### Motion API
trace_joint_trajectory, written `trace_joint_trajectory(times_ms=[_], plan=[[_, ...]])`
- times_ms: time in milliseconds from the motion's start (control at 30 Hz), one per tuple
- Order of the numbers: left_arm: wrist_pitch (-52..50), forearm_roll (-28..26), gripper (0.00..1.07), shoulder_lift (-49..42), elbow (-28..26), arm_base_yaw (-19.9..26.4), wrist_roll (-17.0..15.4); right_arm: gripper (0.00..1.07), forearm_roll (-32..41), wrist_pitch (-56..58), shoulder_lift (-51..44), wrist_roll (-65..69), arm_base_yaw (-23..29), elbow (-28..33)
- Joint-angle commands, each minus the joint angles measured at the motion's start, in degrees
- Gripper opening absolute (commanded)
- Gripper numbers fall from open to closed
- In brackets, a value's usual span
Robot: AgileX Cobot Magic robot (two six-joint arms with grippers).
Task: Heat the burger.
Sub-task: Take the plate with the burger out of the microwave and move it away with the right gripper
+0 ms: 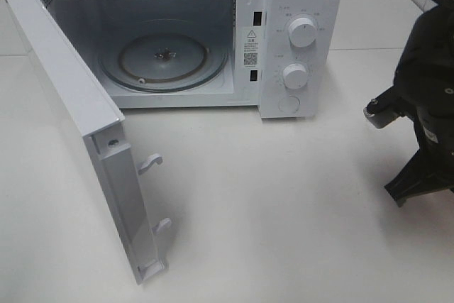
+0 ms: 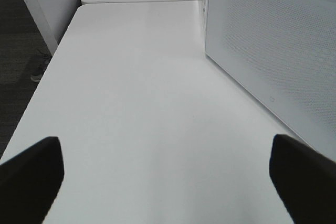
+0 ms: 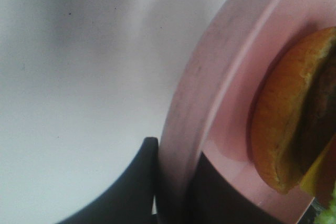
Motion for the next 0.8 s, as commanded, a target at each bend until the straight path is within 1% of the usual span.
trace_joint_trajectory(times_ms=[33, 133, 167, 400, 567, 667, 800], plan=[[-0.57, -0.34, 1.0, -1.09, 0.23, 0.17, -0.17, 0.0, -3.72, -0.46, 0.23, 2.46, -0.4, 2.35], [-0.57, -0.34, 1.0, -1.09, 0.23, 0.17, -0.17, 0.0, -4.13, -0.92, 0.86, 3.27, -0.4, 3.21], [-0.57, -0.34, 1.0, -1.09, 0.23, 0.17, -0.17, 0.0, -4.13, -0.97, 2.41, 3.44, -0.4, 3.67], [-0.57, -0.34, 1.0, -1.09, 0.23, 0.17, -0.17, 0.0, -4.58, -2.01, 6.88, 4.18, -0.4, 3.72], [-0.57, -0.34, 1.0, -1.09, 0.23, 0.17, -0.17, 0.0, -6.19, -3.44, 9.63, 7.45, -0.46, 3.72], [-0.57, -0.34, 1.0, -1.09, 0.23, 0.17, -0.17, 0.0, -5.84, -5.44, 11.46, 7.85, -2.52, 3.72], [-0.57, -0.34, 1.0, -1.09, 0.23, 0.17, -0.17, 0.02, -5.84, -5.79, 12.32, 7.85, -3.04, 3.72]])
